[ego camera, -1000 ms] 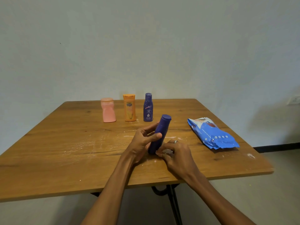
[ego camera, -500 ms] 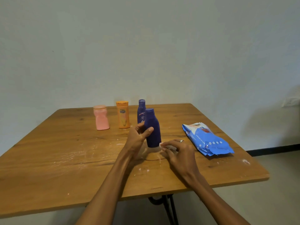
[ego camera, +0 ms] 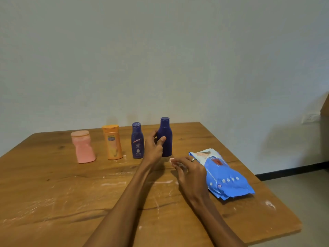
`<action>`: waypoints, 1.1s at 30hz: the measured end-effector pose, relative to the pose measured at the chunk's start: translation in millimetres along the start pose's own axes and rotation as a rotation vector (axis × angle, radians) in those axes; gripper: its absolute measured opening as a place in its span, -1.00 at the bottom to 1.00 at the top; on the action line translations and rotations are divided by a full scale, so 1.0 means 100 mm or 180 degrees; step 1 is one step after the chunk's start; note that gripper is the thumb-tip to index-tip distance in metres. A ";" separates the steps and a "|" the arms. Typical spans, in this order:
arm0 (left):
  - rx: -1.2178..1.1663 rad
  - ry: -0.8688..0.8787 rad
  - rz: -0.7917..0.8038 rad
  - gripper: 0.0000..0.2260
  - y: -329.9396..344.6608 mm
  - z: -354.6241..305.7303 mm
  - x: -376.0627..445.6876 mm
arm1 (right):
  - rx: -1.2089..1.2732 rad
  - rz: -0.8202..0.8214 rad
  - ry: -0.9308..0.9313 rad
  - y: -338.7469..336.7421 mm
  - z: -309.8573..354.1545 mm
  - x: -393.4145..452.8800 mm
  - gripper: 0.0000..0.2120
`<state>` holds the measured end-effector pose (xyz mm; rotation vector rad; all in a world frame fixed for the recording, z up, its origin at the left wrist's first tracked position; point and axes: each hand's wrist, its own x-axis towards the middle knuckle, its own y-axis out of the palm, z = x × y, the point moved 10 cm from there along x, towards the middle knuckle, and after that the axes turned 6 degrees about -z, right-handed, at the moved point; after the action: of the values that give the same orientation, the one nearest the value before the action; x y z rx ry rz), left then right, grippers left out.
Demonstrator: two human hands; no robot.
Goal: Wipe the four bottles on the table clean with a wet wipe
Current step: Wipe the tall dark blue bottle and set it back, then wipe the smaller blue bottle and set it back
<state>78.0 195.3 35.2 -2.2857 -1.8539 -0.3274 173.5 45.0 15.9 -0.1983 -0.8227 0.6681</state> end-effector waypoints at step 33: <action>0.0113 -0.0211 -0.0047 -0.53 -0.10 0.45 0.09 | -0.0055 -0.0130 0.0295 -0.02 -0.18 0.03 -0.80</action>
<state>72.8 218.0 -5.8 -2.2868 -1.8930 -0.2216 189.0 46.4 6.8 -0.2260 -0.7421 0.6093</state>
